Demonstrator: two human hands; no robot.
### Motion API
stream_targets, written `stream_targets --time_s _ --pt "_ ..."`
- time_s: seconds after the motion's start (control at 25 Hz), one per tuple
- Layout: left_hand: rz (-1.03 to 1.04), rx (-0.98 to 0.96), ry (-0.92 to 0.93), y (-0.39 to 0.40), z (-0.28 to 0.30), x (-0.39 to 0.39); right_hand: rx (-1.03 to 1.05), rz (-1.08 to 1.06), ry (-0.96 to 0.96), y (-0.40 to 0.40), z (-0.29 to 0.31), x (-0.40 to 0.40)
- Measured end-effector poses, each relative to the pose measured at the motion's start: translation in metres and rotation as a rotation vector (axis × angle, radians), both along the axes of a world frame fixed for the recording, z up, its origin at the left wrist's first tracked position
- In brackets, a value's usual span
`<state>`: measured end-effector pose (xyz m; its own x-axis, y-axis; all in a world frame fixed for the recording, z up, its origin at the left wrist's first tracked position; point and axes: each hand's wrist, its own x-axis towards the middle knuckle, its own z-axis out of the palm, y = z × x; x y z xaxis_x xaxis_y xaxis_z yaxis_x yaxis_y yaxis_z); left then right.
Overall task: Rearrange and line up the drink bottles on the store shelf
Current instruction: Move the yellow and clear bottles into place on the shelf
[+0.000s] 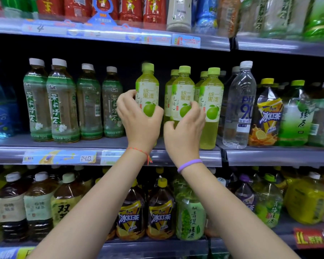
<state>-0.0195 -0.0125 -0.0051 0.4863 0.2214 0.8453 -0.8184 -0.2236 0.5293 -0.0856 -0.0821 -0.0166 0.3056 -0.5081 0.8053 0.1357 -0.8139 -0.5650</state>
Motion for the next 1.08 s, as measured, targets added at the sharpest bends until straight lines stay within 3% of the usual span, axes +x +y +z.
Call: stream_targets --time_s 0.12,0.24,0.56,1.08 --pt "-0.043 0.127 0.183 -0.007 -0.007 0.009 0.024 -0.016 0.287 -0.012 -0.008 0.004" --pt "-0.097 0.173 0.285 -0.010 -0.015 0.014 0.017 -0.044 0.394 -0.018 -0.012 0.009" --pt "-0.104 0.174 0.264 -0.008 -0.018 0.013 -0.019 0.055 0.410 -0.025 -0.011 0.011" --pt "-0.159 0.180 0.251 -0.005 -0.021 0.019 -0.081 0.000 0.311 -0.014 -0.025 0.014"
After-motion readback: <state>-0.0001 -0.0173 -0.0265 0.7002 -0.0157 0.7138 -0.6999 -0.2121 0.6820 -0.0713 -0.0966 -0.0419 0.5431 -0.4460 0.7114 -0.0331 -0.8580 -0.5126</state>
